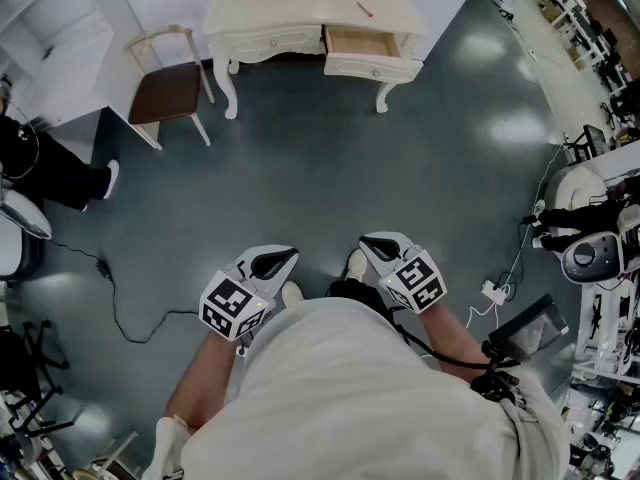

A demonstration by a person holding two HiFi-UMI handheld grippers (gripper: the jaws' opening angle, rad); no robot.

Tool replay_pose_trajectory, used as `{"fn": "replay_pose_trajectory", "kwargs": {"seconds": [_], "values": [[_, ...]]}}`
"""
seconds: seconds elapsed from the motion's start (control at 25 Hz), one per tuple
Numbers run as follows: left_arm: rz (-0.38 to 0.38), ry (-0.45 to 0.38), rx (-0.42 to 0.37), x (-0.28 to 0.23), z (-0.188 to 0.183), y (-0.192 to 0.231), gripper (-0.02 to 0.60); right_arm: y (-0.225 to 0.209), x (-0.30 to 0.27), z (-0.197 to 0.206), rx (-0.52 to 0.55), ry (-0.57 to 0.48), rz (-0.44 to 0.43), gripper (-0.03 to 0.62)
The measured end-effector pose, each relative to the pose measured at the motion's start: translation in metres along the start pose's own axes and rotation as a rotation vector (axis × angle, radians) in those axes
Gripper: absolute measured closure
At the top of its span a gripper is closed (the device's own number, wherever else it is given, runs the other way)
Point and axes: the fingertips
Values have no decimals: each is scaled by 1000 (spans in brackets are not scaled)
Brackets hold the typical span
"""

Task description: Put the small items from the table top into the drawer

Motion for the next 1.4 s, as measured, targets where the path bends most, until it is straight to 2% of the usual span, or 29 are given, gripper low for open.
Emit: {"fn": "replay_pose_trajectory", "kwargs": {"seconds": [0.2, 0.36, 0.76, 0.84, 0.92, 1.24, 1.4], "values": [[18, 18, -3, -6, 2, -6, 581, 0, 12, 6, -16, 11, 17, 594], [34, 39, -13, -34, -7, -5, 580, -25, 21, 19, -42, 12, 31, 594], [23, 72, -37, -146, -70, 14, 580, -160, 23, 28, -67, -41, 37, 592], [15, 82, -41, -171, -82, 22, 580, -191, 23, 31, -61, -45, 44, 553], [7, 91, -44, -195, -92, 27, 580, -219, 25, 36, -66, -51, 44, 545], [-21, 87, -12, -256, -127, 51, 580, -291, 12, 52, -89, -35, 21, 565], [-22, 89, 7, -266, -140, 93, 580, -323, -20, 36, -95, -28, 16, 565]]}}
Point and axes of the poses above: the fingertips, and each gripper's own axes: x backward along the fingers, y to its left, z out of its underside, and after that the axes turned 4 degrees about x, right-handed
